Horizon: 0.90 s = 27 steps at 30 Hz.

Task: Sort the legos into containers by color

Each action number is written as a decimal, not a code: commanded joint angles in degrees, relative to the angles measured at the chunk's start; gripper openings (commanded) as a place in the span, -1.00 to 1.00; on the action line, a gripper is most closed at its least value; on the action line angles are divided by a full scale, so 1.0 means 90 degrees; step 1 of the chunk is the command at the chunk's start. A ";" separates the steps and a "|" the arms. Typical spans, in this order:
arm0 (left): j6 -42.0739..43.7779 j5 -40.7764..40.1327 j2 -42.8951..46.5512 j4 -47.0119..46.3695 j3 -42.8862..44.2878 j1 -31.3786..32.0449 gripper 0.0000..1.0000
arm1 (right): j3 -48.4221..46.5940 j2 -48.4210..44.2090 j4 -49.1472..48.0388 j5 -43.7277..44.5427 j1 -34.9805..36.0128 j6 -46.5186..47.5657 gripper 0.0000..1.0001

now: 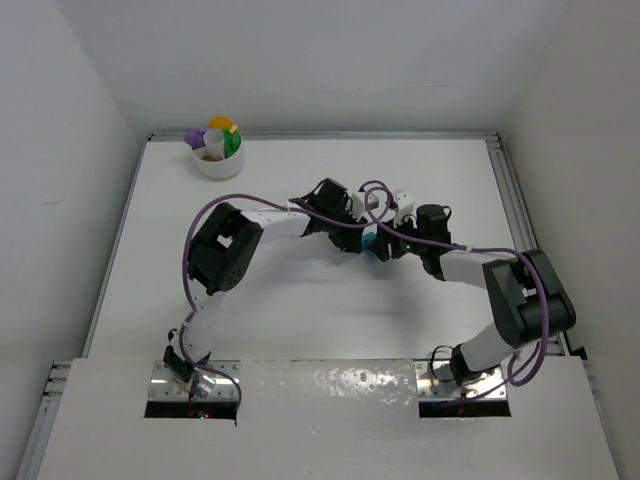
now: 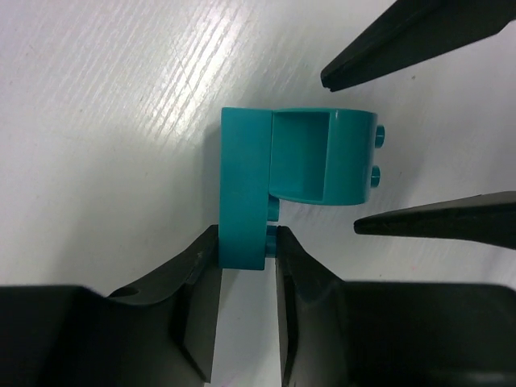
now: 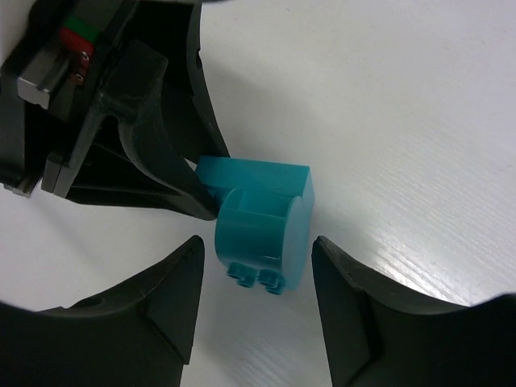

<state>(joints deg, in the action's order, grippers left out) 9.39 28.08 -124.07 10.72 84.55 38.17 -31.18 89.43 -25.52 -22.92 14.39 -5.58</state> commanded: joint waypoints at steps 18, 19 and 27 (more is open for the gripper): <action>-0.0594 0.0620 -0.0062 0.0030 0.0927 0.0036 -1.00 | -0.0325 0.0093 -0.0211 0.0602 0.0159 -0.0532 0.08; -0.0594 0.0717 -0.0062 0.0000 0.0918 0.0046 -1.00 | -0.0363 0.0122 -0.0260 0.0632 0.0149 -0.0561 -0.01; -0.0535 0.0622 -0.0003 0.0147 0.0840 -0.0022 -1.00 | -0.0335 -0.0043 -0.0534 0.1139 0.0149 -0.0892 -1.00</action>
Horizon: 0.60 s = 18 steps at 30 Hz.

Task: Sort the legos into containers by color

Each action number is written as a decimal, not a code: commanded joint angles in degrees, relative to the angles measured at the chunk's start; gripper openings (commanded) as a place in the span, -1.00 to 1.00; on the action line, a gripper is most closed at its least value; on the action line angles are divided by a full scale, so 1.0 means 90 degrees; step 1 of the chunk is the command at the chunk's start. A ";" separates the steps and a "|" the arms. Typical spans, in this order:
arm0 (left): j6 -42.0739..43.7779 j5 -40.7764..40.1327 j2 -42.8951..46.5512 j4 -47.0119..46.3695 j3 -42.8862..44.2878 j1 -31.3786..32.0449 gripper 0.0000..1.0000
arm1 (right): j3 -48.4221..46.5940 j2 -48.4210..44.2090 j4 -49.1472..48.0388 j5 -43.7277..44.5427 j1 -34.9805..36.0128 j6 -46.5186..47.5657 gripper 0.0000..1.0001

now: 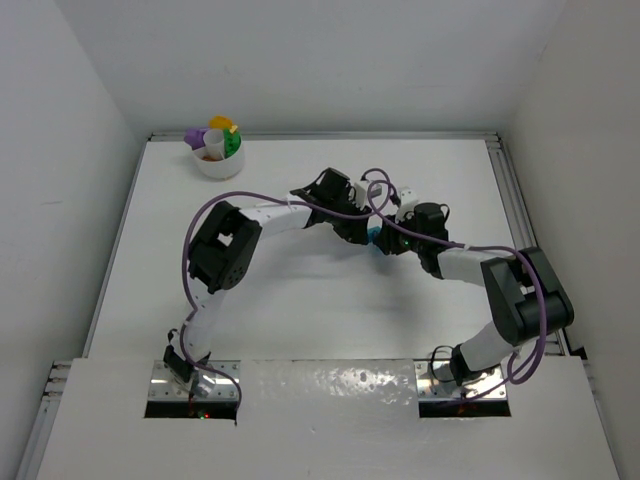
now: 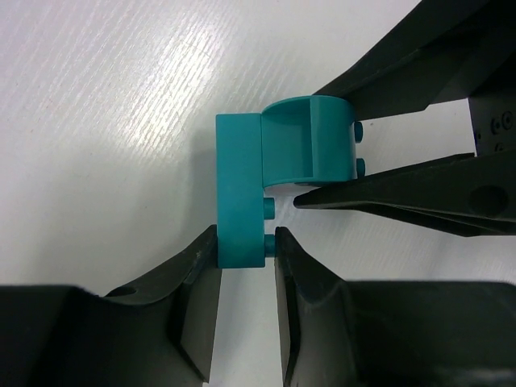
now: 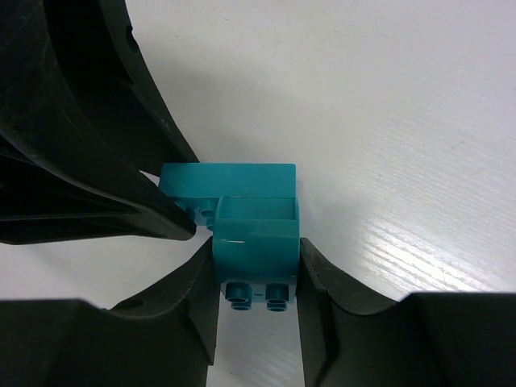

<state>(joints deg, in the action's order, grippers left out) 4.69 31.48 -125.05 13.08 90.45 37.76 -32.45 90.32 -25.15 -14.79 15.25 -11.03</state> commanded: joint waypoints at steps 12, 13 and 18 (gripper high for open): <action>0.0973 -0.1115 0.0164 0.0743 0.0633 -0.0718 -1.00 | -0.0125 -0.1130 -0.0272 -0.0339 -0.0092 -0.0054 -1.00; 0.1051 -0.1135 0.0184 0.0792 0.0672 -0.0767 -1.00 | -0.0145 -0.1139 -0.0263 -0.0349 -0.0092 -0.0064 -1.00; 0.1266 -0.0872 0.0388 0.1338 0.1159 -0.1245 -1.00 | -0.0350 -0.1042 -0.0389 -0.0261 -0.0102 -0.0259 -1.00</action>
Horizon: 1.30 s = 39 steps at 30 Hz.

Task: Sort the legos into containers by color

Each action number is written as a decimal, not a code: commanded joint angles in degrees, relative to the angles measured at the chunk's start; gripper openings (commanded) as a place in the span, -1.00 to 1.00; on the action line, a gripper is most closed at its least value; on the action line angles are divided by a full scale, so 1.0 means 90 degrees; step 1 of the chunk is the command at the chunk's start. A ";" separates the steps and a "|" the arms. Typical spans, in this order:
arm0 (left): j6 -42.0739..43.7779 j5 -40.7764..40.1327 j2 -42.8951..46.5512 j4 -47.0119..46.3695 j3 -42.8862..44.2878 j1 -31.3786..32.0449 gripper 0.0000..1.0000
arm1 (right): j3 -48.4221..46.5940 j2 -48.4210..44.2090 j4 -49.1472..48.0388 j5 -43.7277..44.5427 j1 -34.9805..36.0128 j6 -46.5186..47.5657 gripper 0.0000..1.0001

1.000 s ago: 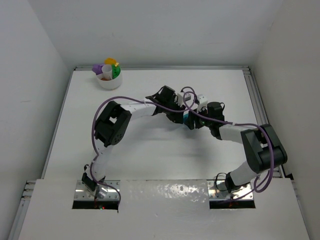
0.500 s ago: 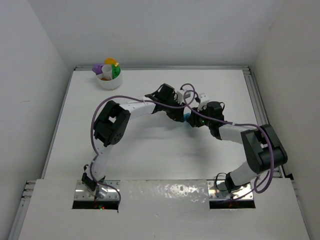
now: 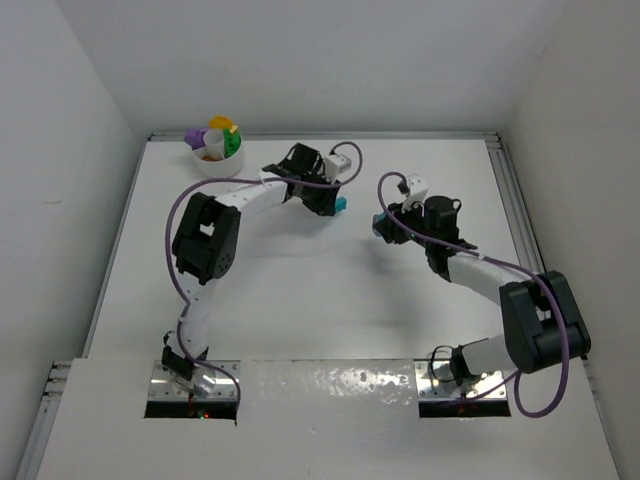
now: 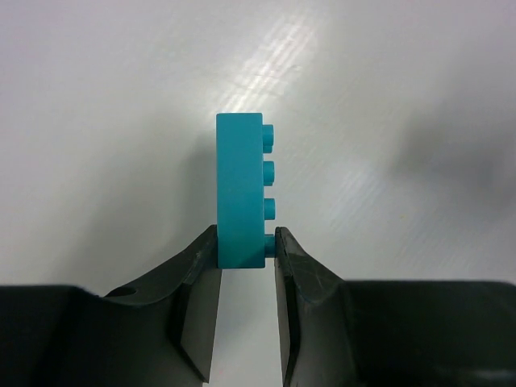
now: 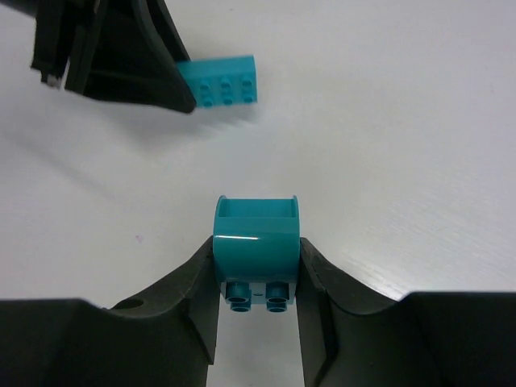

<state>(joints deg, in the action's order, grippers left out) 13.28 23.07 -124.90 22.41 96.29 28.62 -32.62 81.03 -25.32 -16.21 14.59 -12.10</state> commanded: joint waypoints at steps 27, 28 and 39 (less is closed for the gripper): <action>0.1875 0.3265 0.3962 -0.1325 -0.1194 -0.4362 -1.00 | -0.3992 0.2655 0.2585 0.1385 0.0809 0.0572 -1.00; 0.1874 0.3441 0.4149 -0.1580 -0.1526 -0.4352 -1.00 | -0.4022 0.2753 0.2715 0.1574 0.0869 0.0611 -1.00; 0.0927 0.3608 0.4913 -0.3115 -0.2974 -0.4196 -1.00 | -0.3075 0.2490 0.0678 -0.0103 0.1094 0.0125 -1.00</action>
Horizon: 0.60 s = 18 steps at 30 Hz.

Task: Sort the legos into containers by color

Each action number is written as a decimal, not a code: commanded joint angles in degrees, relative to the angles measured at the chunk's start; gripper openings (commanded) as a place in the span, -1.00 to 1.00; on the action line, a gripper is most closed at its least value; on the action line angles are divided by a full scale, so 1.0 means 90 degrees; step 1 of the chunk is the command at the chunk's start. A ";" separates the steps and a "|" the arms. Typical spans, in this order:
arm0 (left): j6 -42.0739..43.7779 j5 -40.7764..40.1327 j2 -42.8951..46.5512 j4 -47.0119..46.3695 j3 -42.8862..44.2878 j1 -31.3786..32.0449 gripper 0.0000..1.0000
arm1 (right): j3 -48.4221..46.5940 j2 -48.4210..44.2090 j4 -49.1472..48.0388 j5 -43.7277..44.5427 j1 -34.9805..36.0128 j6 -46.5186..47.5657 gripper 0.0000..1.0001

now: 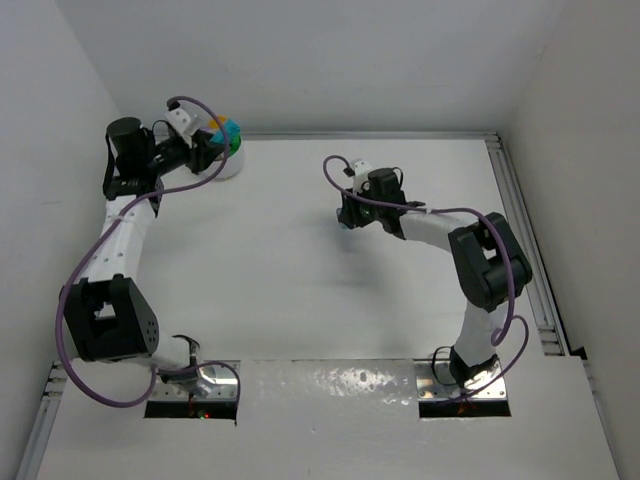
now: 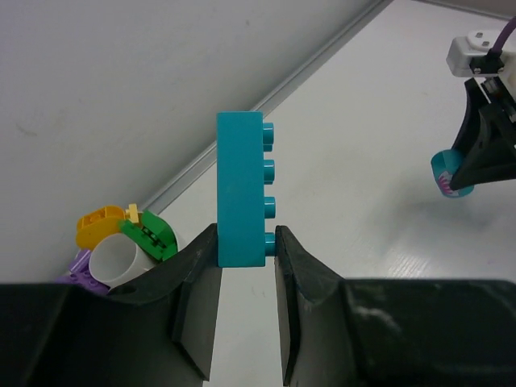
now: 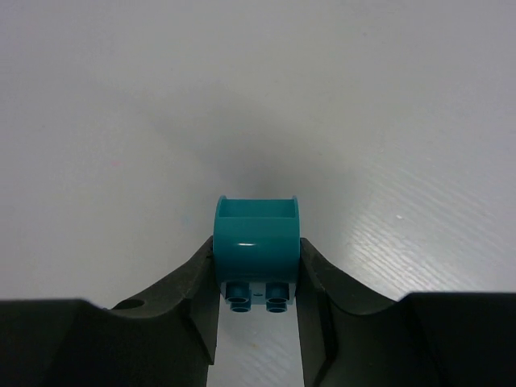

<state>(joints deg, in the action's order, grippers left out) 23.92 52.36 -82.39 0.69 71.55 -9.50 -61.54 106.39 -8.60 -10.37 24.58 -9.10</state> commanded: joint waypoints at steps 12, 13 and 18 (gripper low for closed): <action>0.0007 0.1233 0.0736 -0.0488 -0.0635 0.0381 -1.00 | -0.1766 0.0864 0.2108 0.1573 0.0160 0.0151 -0.84; 0.0134 0.1291 0.0746 -0.0438 -0.0655 0.0410 -1.00 | -0.1747 0.0865 0.2108 0.1524 0.0160 0.0181 -0.75; 0.0223 0.1389 0.0795 -0.0311 -0.0762 0.0508 -1.00 | -0.1737 0.0942 0.2196 0.1172 0.0160 0.0347 -0.51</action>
<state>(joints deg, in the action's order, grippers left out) 24.21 61.67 -76.73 -1.41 65.28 -5.63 -75.66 114.98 9.45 0.43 25.67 -7.70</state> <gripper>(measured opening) 0.266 0.364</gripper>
